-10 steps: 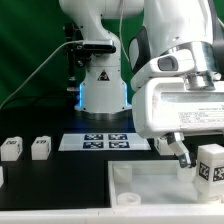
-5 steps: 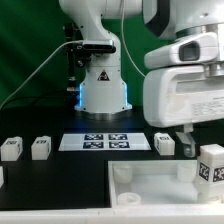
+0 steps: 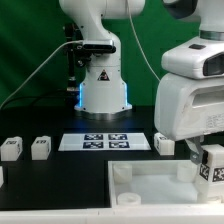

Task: Assemble one leg

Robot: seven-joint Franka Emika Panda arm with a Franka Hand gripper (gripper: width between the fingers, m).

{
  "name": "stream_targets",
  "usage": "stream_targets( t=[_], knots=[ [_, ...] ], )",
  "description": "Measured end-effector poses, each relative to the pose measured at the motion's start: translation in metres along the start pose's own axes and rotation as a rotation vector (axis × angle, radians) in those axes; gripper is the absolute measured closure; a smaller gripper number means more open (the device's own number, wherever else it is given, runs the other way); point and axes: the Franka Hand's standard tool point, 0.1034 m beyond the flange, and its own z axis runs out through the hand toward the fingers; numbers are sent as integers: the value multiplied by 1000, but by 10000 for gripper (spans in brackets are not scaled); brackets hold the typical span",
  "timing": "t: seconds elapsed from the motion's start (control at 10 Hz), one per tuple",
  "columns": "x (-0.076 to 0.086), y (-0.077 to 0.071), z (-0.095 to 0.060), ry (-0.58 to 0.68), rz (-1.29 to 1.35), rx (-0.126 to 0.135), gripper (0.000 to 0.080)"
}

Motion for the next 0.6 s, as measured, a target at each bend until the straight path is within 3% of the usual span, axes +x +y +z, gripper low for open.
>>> stream_targets(
  t=[0.5, 0.6],
  knots=[
    [-2, 4, 10, 12, 8, -1, 150],
    [-2, 4, 10, 12, 8, -1, 250]
  ],
)
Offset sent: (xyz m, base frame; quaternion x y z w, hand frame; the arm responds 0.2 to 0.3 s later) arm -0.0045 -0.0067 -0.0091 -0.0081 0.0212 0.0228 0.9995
